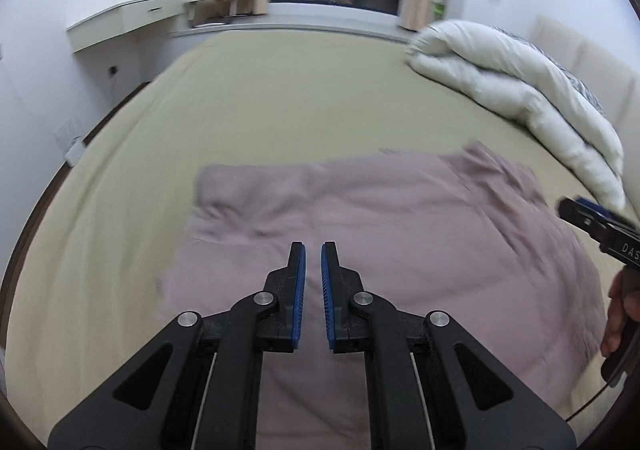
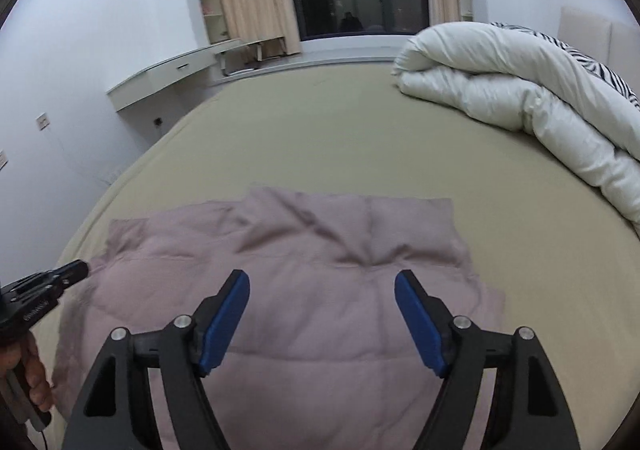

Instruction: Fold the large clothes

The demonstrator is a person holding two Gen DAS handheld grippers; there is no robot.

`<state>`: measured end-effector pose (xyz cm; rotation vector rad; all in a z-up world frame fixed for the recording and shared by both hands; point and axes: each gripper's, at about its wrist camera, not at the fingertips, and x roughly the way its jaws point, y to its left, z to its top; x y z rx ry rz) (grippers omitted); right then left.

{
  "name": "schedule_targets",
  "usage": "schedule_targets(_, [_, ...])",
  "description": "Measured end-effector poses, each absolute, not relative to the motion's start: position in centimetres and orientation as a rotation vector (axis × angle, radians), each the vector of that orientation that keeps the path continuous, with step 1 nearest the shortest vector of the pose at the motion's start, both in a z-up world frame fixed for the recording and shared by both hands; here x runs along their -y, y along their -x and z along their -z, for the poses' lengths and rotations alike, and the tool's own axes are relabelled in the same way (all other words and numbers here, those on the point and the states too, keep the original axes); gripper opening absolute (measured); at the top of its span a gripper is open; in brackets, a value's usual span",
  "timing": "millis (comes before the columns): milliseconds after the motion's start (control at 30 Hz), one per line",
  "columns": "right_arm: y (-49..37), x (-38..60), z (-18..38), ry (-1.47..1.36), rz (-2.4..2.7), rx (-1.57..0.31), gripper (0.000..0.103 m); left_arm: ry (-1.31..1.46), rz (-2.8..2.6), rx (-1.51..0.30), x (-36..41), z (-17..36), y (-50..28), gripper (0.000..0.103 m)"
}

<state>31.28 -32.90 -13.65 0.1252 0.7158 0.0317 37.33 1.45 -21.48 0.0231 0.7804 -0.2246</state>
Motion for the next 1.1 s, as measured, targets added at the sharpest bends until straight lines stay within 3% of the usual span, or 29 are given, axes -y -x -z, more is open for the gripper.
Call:
schedule_targets(33, [-30.9,31.2,13.8,-0.088,-0.053,-0.729,0.089,-0.045,0.232,-0.794,-0.6,22.1,-37.0,0.008])
schedule_targets(167, [-32.0,27.7,18.1,0.071,-0.033,-0.833,0.096,-0.14,0.18,-0.806,1.4,25.5,-36.7,0.008])
schedule_targets(233, [-32.0,28.2,19.7,0.063,-0.019,-0.795,0.103,-0.148,0.174,-0.803,1.6,26.0,-36.8,0.008])
schedule_targets(600, [-32.7,28.9,20.6,0.043,-0.024,-0.798,0.103,-0.139,0.16,-0.825,1.4,27.3,-37.6,0.008])
schedule_targets(733, [-30.8,29.9,17.5,-0.021,-0.019,-0.782,0.095,-0.034,0.148,-0.826,0.3,24.5,-35.1,0.008])
schedule_targets(867, [-28.7,30.7,16.5,-0.02,0.032,-0.745,0.095,0.045,0.172,-0.855,0.2,24.7,-33.2,0.008])
schedule_targets(1000, [-29.4,32.5,19.2,-0.052,0.06,-0.818,0.103,0.011,0.16,-0.841,1.0,26.5,-33.3,0.008])
schedule_targets(1100, [-29.2,32.6,20.4,-0.039,0.04,-0.777,0.103,0.029,0.162,-0.839,0.6,26.9,-33.8,0.008])
